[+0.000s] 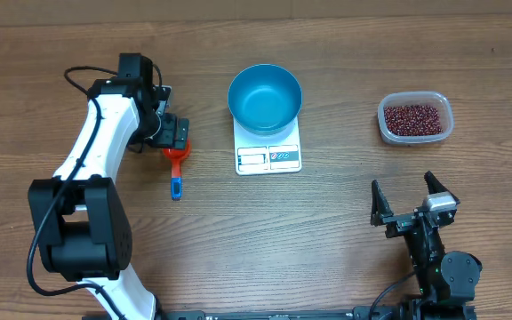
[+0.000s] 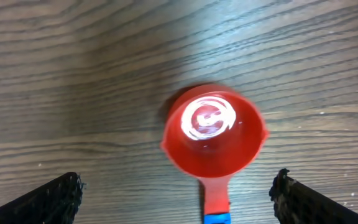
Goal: Scoop item into bowl and weigh 150g on scale
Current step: 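Close the left gripper on the red scoop's rim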
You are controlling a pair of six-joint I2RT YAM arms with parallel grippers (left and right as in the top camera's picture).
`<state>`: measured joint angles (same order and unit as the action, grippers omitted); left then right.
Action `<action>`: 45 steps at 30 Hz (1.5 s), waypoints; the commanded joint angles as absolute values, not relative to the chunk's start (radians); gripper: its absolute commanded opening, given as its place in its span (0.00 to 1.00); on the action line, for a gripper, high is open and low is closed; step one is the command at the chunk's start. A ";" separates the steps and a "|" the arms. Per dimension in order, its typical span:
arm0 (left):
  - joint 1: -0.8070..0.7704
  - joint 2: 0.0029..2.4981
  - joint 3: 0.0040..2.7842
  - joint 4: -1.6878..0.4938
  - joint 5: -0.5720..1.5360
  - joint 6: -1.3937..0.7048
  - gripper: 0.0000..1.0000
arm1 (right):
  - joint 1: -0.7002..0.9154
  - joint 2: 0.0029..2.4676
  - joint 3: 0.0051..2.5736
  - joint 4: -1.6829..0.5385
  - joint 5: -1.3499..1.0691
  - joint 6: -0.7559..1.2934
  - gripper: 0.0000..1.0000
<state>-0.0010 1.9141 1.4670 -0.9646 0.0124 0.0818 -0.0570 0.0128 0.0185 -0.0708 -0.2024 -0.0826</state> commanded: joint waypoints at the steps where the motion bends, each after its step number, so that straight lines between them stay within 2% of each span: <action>1: 0.003 1.950 1.491 -0.961 0.019 0.082 0.99 | -0.052 0.003 0.008 -0.066 -0.195 -0.079 1.00; 45: 0.052 1.992 1.422 -0.859 0.027 0.052 1.00 | -0.052 0.003 0.008 -0.066 -0.195 -0.079 1.00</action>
